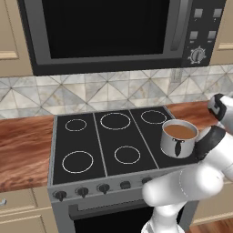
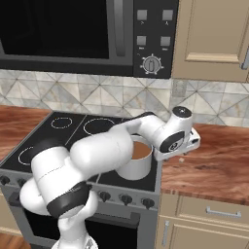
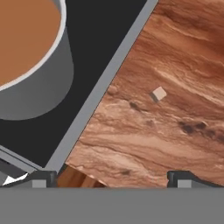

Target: Pick up the sugar cube(s) and place them in the saucepan with hot chocolate.

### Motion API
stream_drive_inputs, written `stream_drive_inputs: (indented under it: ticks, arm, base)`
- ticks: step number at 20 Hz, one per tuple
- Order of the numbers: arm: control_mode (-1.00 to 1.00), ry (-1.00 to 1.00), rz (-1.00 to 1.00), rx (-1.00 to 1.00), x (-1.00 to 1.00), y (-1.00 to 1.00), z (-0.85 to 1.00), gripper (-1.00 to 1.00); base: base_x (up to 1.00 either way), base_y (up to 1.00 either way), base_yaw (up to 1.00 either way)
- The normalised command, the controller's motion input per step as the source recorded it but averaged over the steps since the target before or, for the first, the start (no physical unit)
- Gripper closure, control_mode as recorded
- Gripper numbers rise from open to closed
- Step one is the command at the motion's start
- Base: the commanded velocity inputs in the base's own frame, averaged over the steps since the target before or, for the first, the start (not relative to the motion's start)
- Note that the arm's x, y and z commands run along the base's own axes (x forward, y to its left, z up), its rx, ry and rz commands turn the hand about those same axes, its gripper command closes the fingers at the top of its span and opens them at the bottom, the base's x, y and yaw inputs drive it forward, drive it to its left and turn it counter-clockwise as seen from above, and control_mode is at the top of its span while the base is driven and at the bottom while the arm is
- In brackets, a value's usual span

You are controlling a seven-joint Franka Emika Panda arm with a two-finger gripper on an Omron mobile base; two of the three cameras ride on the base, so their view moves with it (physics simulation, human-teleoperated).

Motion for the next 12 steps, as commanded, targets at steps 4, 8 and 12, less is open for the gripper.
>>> stream_drive_inputs:
  ticks: [4, 8, 12]
  arm:
    - [-1.0, 0.0, 0.0, 0.0, 0.29, -0.28, 0.0, -1.0]
    - [-1.0, 0.0, 0.0, 0.0, 0.13, -0.12, 0.0, -1.0]
    - [-1.0, 0.0, 0.0, 0.0, 0.2, -0.01, 0.0, -1.0]
  base:
    - [0.0, 0.0, 0.0]
    - [0.0, 0.0, 0.0]
    - [0.0, 0.0, 0.0]
